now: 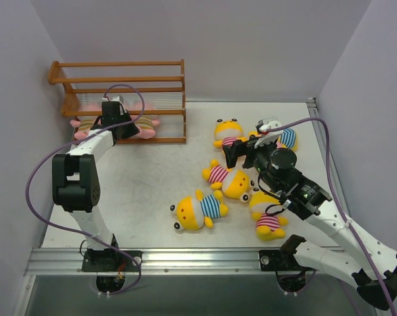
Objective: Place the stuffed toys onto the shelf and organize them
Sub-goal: Place the stuffed toy onto shelf
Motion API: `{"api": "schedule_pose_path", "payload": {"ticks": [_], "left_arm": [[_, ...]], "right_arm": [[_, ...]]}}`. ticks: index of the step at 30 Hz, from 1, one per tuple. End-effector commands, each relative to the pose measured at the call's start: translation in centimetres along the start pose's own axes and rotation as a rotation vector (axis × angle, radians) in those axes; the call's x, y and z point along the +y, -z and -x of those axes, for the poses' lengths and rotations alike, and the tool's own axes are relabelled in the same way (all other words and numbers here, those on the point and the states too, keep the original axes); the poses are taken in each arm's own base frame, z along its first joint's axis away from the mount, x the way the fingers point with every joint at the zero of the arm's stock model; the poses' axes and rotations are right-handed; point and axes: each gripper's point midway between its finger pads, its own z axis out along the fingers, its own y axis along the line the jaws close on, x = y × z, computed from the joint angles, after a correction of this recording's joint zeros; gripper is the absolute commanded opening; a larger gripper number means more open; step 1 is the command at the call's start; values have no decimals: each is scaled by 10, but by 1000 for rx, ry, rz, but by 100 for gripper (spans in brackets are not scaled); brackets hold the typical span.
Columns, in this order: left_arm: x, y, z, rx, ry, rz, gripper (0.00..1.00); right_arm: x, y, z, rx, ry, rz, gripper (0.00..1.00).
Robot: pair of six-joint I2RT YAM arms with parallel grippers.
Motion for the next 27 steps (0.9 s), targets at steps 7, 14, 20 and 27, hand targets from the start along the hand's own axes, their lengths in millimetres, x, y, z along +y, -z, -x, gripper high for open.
{"api": "schedule_pose_path", "payload": {"ticks": [7,14,20,27], "left_arm": [[-15,1,15,-52,64,-131,7],[12,5,15,-52,109,-88,10],[16,5,15,-41,113,-82,29],[10,12,23,-63,104,-97,42]], "right_arm": [[1,-2,7,-28,-15,7,100],[1,-2,6,-26,-13,8,99],[3,-3,6,-24,-16,17,99],[3,-2,6,-24,-16,17,99]]}}
